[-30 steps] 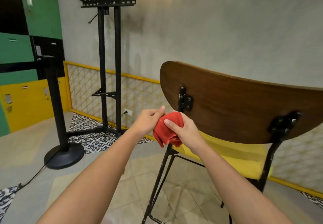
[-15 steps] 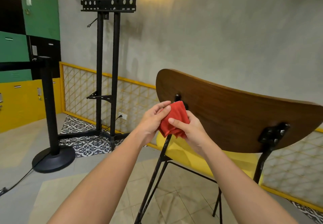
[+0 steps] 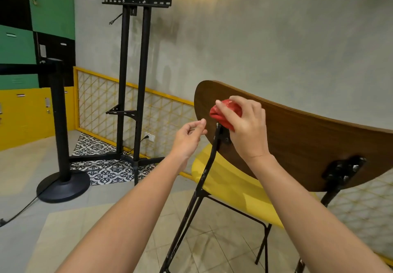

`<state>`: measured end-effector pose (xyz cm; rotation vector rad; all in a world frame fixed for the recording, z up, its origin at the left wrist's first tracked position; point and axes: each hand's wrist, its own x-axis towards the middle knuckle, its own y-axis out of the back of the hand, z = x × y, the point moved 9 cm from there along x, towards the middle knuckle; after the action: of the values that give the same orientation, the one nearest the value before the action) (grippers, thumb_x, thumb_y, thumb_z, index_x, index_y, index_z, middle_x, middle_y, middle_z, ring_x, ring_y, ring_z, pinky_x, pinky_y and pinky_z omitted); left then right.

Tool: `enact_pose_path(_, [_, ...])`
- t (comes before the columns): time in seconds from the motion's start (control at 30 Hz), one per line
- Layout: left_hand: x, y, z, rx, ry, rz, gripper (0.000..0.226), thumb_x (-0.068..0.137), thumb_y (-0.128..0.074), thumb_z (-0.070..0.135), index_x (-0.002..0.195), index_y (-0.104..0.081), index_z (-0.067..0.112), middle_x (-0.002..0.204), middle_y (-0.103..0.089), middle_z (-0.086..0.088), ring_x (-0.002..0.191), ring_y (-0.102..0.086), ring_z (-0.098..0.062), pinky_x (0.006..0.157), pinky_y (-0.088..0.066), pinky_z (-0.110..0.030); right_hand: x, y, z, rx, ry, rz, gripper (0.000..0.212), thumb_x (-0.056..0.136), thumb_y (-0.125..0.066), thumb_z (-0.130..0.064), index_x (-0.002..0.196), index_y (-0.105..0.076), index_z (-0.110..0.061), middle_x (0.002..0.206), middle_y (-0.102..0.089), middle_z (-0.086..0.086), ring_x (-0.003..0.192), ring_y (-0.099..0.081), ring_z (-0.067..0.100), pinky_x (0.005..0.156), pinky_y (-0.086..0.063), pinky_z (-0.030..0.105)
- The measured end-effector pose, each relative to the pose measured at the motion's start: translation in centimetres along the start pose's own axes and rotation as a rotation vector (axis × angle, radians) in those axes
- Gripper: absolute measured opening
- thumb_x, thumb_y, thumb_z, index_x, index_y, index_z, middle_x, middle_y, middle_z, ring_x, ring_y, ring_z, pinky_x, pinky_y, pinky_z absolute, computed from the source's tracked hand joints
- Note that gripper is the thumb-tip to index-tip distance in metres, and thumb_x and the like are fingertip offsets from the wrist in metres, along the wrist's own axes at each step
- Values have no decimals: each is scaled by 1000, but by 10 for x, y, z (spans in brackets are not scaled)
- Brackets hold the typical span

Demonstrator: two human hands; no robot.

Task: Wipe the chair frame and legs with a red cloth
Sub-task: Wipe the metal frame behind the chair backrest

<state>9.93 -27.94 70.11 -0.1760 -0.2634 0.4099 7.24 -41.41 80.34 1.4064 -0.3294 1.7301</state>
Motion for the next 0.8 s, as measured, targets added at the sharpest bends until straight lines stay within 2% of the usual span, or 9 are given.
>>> enact_pose_path(0.07, [2,3,-4,14,11,12,34,92,-51,47,114,-56,21,96,-65,7,85,-54,-1,88,-42,-27,-6,-14,-6,-186,168,-20,44,78,-72,-13,120,-63,-16,122,-61,14,114,-43,28,90,-35,43])
enact_pose_path(0.17, [4,8,-12,13,29,32,31,92,-51,46,110,-55,21,93,-64,8,84,-53,0,91,-40,-28,-24,-37,-13,-272,276,-101,37,88,-58,-13,124,-61,-13,130,-58,13,126,-47,31,106,-33,47])
enact_pose_path(0.23, [6,11,-16,10,39,43,31,92,-51,47,110,-55,21,91,-64,8,84,-53,0,90,-39,-28,-36,-48,-16,-273,307,-159,42,88,-58,-11,130,-56,-11,136,-53,14,129,-46,34,105,-39,47])
enact_pose_path(0.3, [9,12,-18,9,45,49,32,91,-51,47,110,-55,21,91,-64,7,83,-54,-1,89,-40,-28,-48,-56,-16,-280,331,-217,52,83,-66,-11,133,-52,-11,139,-50,14,131,-41,34,102,-41,46])
enact_pose_path(0.4, [11,12,-19,18,40,45,33,91,-52,47,110,-56,21,91,-64,6,84,-54,-1,84,-40,-26,-59,-61,-16,-289,357,-289,60,77,-73,-11,133,-53,-12,138,-51,12,131,-34,32,100,-43,45])
enact_pose_path(0.53, [11,12,-21,51,32,34,36,91,-52,47,114,-57,19,93,-64,5,83,-54,0,72,-41,-20,-54,-57,-17,-244,359,-281,55,73,-76,-9,126,-60,-12,131,-58,12,124,-37,31,90,-49,43])
enact_pose_path(0.67, [13,16,-24,39,52,45,35,92,-51,47,114,-56,21,93,-64,5,84,-53,0,80,-38,-26,-36,-48,-12,-216,300,-208,41,85,-53,-9,126,-59,-10,128,-58,16,122,-38,32,89,-48,45])
enact_pose_path(0.7, [14,17,-25,36,57,47,35,91,-51,47,114,-56,21,93,-64,6,84,-53,0,80,-37,-26,-35,-49,-11,-222,292,-205,41,85,-52,-10,126,-59,-10,129,-58,15,123,-38,32,91,-47,45])
enact_pose_path(0.8, [13,13,-27,49,54,37,33,91,-53,46,112,-56,21,96,-64,5,82,-53,1,71,-40,-20,-51,-56,-12,-251,336,-248,48,80,-67,-10,127,-59,-12,130,-58,13,125,-38,31,97,-43,50])
